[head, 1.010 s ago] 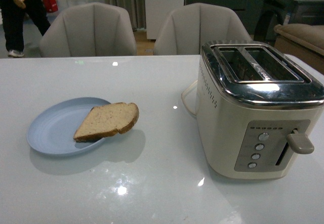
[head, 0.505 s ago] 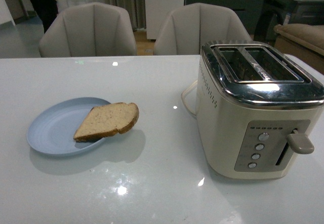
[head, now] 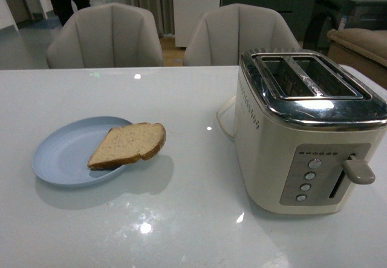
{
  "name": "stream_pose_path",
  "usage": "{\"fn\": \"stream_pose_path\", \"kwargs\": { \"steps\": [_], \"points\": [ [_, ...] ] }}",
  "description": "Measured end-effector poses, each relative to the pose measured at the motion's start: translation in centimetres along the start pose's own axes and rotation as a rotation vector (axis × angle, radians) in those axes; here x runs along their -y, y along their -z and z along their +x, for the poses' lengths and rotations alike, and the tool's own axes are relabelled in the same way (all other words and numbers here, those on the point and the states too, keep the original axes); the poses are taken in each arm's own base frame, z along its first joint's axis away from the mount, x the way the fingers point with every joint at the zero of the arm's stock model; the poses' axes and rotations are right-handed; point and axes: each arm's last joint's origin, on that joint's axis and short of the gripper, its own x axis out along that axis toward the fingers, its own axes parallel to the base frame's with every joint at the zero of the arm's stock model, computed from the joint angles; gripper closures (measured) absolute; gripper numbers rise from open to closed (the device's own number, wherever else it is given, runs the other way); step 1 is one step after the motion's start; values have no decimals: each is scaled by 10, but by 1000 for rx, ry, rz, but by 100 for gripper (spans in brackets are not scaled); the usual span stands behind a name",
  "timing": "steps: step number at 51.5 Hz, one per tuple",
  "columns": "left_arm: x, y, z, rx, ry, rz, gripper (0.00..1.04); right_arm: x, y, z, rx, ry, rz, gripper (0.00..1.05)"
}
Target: Left arm holds plate, right arm toasts bread
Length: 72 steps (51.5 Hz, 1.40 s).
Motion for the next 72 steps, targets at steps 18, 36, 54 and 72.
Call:
{"fn": "stream_pose_path", "kwargs": {
  "steps": [18, 36, 54, 72],
  "points": [
    [0, 3, 2, -216, -126, -63, 7, 0, 0, 0, 0, -1, 0, 6],
    [-7, -8, 19, -152, -114, -148, 7, 0, 0, 0, 0, 0, 0, 6],
    [-8, -26, 161, -128, 56, -84, 7, 0, 0, 0, 0, 0, 0, 6],
    [-34, 57, 294, -508, 41, -54, 7, 0, 0, 0, 0, 0, 0, 6]
  ]
}}
